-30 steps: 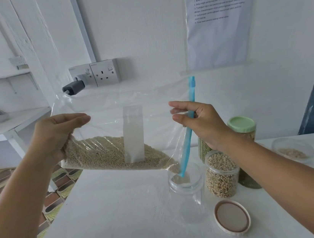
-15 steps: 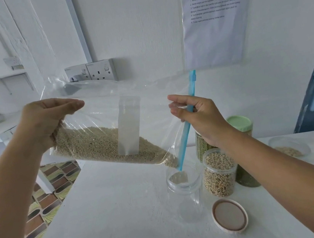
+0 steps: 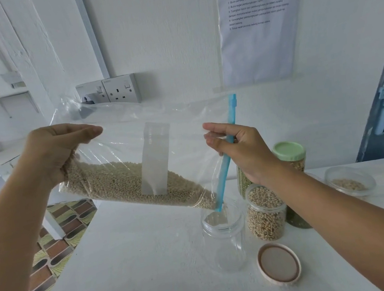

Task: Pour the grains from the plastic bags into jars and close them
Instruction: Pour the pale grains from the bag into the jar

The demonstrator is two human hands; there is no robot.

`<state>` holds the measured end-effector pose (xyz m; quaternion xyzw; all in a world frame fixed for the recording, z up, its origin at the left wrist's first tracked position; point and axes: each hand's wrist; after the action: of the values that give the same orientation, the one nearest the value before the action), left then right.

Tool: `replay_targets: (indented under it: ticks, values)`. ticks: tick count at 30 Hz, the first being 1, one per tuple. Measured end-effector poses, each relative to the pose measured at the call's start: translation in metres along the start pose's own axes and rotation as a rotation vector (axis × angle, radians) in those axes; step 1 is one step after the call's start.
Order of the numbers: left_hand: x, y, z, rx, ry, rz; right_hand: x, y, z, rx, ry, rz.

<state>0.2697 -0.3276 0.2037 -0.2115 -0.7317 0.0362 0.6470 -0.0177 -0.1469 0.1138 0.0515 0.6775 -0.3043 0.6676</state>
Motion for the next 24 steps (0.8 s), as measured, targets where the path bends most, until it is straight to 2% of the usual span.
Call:
replay_targets:
  ticks: [24]
  values:
    - [-0.017, -0.013, -0.016, -0.017, 0.008, -0.018, 0.002, -0.003, 0.011, -0.021, 0.025, 0.018]
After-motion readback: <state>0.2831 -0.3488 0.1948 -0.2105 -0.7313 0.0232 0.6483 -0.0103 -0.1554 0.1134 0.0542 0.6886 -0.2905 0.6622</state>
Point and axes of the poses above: each hand's wrist, its own y-axis away from the middle knuckle, its own z-axis out of the palm, x = y × z, and after that the axes turned 4 degrees about z, right-handed
